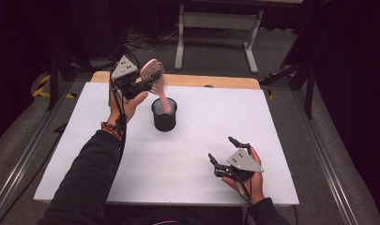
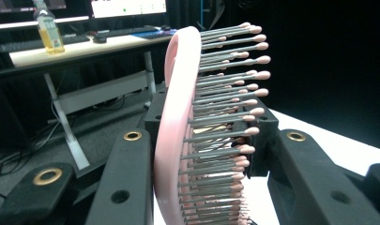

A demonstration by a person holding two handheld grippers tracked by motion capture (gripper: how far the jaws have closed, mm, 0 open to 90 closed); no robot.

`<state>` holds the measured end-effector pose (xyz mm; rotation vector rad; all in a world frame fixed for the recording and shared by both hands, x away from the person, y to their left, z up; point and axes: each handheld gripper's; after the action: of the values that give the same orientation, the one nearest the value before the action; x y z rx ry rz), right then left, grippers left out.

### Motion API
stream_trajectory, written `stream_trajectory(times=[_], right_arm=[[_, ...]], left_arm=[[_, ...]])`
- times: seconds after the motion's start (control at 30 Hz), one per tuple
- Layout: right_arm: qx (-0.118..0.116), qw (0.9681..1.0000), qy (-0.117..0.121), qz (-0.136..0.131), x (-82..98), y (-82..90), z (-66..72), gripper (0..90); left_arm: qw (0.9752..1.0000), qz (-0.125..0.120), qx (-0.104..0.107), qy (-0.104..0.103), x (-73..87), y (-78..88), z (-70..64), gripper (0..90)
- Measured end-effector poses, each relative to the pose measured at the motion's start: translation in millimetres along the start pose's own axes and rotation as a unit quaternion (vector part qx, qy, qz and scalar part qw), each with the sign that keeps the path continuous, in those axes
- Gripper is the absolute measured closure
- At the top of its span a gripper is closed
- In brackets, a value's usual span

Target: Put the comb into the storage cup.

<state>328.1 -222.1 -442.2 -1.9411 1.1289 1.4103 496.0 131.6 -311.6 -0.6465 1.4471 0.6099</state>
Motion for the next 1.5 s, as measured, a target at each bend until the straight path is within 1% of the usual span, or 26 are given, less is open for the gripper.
stream_trajectory(times=[0.13, 0.17, 0.27, 0.47, 0.57, 0.63, 0.7, 0.87, 0.97, 1.07, 1.13, 1.17, 1.23, 1.3, 1.37, 1.43, 1.47, 1.5], right_arm=[[0.000, 1.0000, -0.001, -0.001, 0.1, 0.1, -0.2, 14.0], [-0.001, 1.0000, -0.001, -0.001, 0.1, 0.1, -0.2, 14.0], [-0.001, 1.0000, -0.001, -0.001, 0.1, -0.1, 0.1, 14.0], [-0.001, 1.0000, -0.003, 0.006, 1.1, -1.1, -0.1, 14.0], [-0.002, 1.0000, -0.003, 0.008, 1.3, -1.6, 0.5, 14.0], [-0.002, 1.0000, -0.002, 0.007, 0.9, -1.5, 1.2, 14.0], [-0.003, 1.0000, -0.003, 0.007, 0.8, -1.7, 1.3, 14.0], [-0.004, 0.9999, -0.005, 0.010, 1.4, -2.5, 1.3, 14.0], [-0.004, 0.9999, -0.005, 0.010, 1.3, -2.4, 1.5, 14.0], [-0.003, 0.9999, -0.004, 0.009, 1.0, -2.2, 1.7, 14.0], [-0.003, 0.9999, -0.004, 0.010, 1.2, -2.6, 1.9, 14.0], [-0.004, 0.9999, -0.004, 0.011, 1.2, -2.7, 2.0, 14.0], [-0.003, 0.9999, -0.003, 0.012, 1.2, -2.8, 2.2, 14.0], [-0.004, 0.9999, -0.004, 0.011, 1.3, -2.9, 2.1, 14.0], [-0.006, 0.9999, -0.005, 0.011, 1.4, -3.1, 2.1, 14.0], [-0.006, 0.9999, -0.003, 0.012, 1.6, -3.4, 2.3, 14.0], [-0.006, 0.9999, -0.003, 0.013, 1.6, -3.4, 2.4, 14.0], [-0.006, 0.9999, -0.003, 0.013, 1.6, -3.4, 2.4, 14.0]], left_arm=[[0.9999, 0.009, -0.003, -0.004, 5.7, -3.6, -0.7, 63.1], [1.0000, 0.009, -0.003, -0.001, 7.9, -4.7, -1.0, 63.0], [0.9998, 0.019, -0.006, -0.002, 13.1, -7.3, -1.3, 63.0], [0.9996, 0.026, 0.000, 0.013, 24.8, -10.3, 0.6, 63.0], [0.9994, 0.033, 0.001, 0.011, 30.8, -11.3, 0.9, 63.0], [0.9992, 0.038, 0.003, 0.014, 34.2, -12.3, 0.0, 63.0], [0.9992, 0.039, 0.004, 0.011, 36.4, -12.6, -0.4, 63.0], [0.9989, 0.038, 0.009, 0.025, 40.8, -12.1, 0.8, 62.9], [0.9990, 0.037, 0.003, 0.025, 43.1, -12.1, 2.1, 62.7], [0.9987, 0.036, 0.003, 0.034, 44.9, -12.3, 3.3, 62.7], [0.9987, 0.037, 0.004, 0.034, 46.0, -12.7, 3.6, 62.6], [0.9985, 0.037, 0.004, 0.040, 46.8, -12.6, 3.1, 62.5], [0.9986, 0.035, 0.004, 0.040, 47.7, -12.6, 3.5, 62.3], [0.9987, 0.033, -0.002, 0.039, 48.3, -12.1, 3.9, 62.1], [0.9986, 0.034, -0.004, 0.040, 49.2, -11.8, 4.6, 61.6], [0.9985, 0.036, -0.018, 0.039, 50.0, -11.6, 6.3, 60.9], [0.9982, 0.036, -0.027, 0.040, 50.9, -11.6, 7.7, 60.6], [0.9979, 0.036, -0.030, 0.045, 51.9, -11.3, 9.0, 60.1]])
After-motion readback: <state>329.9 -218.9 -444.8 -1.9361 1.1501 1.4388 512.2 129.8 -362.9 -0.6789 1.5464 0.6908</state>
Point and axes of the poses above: each handheld gripper's, and its own axes: y roughly backward along the jaws, x roughly out of its underside, z roughly to its left, and after that the axes turned 11 degrees about -z, right-handed
